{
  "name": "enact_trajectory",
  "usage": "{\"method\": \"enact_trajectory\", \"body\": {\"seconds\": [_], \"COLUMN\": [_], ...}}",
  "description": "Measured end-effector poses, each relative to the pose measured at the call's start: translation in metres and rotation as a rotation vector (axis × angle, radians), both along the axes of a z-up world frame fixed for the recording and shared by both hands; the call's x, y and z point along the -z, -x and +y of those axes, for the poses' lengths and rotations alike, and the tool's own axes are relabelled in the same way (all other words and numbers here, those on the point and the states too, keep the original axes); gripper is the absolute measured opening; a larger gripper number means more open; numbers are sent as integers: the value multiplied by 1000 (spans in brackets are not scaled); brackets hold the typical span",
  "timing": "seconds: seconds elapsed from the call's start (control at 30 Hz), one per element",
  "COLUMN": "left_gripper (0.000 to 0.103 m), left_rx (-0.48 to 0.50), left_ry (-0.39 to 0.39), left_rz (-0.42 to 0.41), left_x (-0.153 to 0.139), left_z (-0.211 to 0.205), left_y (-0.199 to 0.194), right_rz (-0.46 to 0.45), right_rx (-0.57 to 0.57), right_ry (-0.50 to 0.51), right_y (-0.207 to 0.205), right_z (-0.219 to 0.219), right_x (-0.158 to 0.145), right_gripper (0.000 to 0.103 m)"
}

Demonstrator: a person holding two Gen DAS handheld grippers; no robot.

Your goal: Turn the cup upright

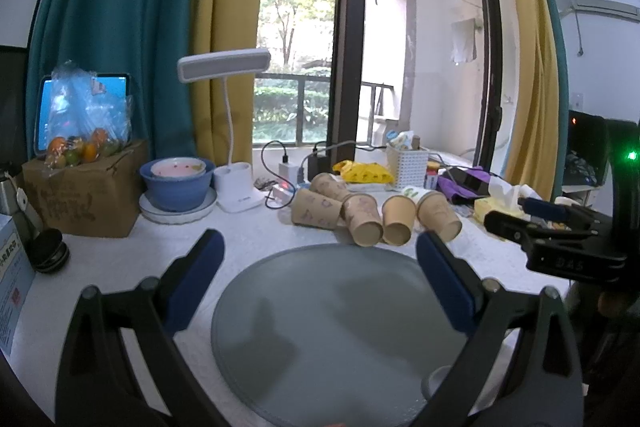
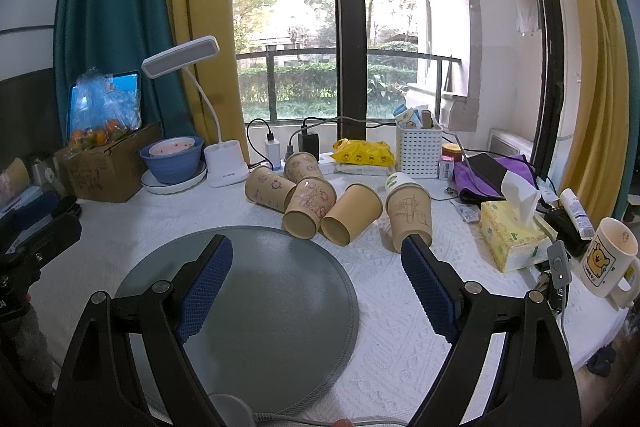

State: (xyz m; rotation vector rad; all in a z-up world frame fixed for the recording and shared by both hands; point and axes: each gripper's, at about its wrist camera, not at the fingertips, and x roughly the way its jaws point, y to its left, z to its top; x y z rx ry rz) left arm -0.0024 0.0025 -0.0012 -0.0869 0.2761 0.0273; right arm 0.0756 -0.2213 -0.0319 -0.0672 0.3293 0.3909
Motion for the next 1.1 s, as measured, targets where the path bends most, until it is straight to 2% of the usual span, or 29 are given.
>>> {"method": "enact_trajectory", "body": {"seconds": [1.1], "left_gripper": [98], "left_rx": [4], "left_ry": [0], "left_rz": [8], "left_x": [2], "left_z": [-4], "left_y": [-2], "right_rz": [2], "right_rx": [1], "right_ry": [-1], "right_y": [0], "right_z": [2], "right_x": [-2], "right_gripper": [89]}}
